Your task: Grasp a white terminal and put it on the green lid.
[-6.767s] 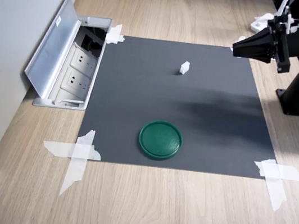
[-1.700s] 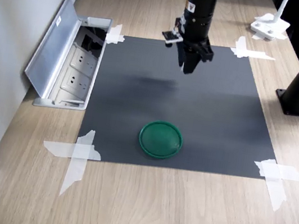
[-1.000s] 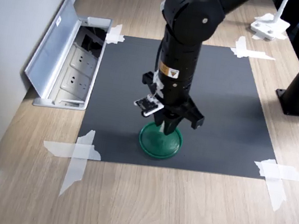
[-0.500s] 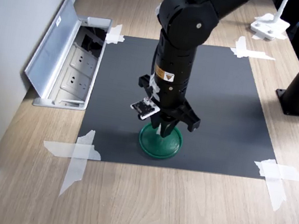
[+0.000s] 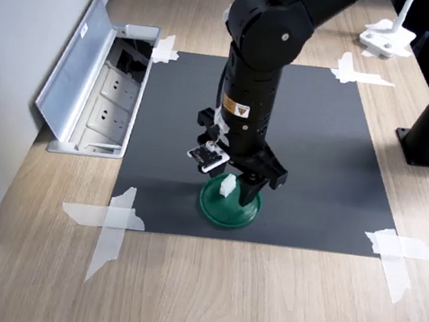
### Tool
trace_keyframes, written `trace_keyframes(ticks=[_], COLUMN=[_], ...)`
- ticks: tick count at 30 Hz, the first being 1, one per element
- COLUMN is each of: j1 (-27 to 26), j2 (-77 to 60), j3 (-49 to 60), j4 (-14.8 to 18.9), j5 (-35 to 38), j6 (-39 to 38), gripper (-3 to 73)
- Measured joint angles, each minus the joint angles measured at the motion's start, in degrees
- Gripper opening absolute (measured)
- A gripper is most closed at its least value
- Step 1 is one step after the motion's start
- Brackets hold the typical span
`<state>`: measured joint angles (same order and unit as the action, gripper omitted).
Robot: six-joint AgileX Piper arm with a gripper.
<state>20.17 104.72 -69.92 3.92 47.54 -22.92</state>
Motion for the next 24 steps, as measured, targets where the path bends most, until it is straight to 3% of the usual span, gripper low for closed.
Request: trace_keyframes(ticks=[5, 10, 18, 24], j1=[-1.01, -1.73, -7.43, -14.62], j2=[-2.72, -7.90, -15.77, -26.95], j3=[0.00, 0.00, 1.29, 6.66], j4=[-2.42, -3.30, -0.55, -1.31], j5=[-0.35, -1.69, -3.11, -11.38], j6=[1.65, 3.02, 3.93, 8.37], gripper=[68.1, 59.3, 28.2, 9.1])
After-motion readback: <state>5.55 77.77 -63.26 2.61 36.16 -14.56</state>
